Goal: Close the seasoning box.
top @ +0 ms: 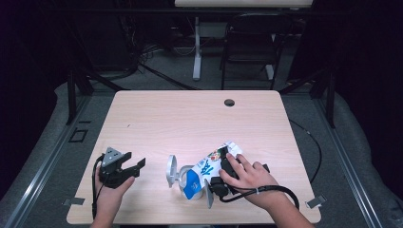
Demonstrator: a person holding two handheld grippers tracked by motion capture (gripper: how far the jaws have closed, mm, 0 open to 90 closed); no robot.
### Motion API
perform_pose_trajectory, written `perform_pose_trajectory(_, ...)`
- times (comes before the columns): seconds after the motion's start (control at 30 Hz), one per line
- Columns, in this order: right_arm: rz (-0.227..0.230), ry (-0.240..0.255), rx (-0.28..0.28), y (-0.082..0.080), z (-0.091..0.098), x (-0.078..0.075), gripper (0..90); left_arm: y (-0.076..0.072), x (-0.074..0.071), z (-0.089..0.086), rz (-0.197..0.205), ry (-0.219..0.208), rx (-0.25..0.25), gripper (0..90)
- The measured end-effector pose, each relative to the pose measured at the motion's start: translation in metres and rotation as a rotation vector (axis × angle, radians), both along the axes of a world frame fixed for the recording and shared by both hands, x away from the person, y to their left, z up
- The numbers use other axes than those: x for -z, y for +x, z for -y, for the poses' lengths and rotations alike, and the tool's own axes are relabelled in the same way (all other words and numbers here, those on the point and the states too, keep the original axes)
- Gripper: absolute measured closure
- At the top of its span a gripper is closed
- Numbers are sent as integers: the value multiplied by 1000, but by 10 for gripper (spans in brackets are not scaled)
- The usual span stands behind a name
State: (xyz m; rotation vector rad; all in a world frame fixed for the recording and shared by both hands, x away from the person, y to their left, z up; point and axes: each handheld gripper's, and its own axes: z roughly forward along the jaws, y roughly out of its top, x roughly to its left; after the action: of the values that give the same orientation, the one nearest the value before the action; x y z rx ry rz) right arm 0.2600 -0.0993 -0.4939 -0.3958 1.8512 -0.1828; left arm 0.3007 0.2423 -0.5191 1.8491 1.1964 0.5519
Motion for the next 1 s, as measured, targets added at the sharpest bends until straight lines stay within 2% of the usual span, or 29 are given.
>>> perform_pose_trajectory(1.0, 5, -6, -8, -1, 1, 0, 536, 0, -1, -1, -3, 2, -1, 373)
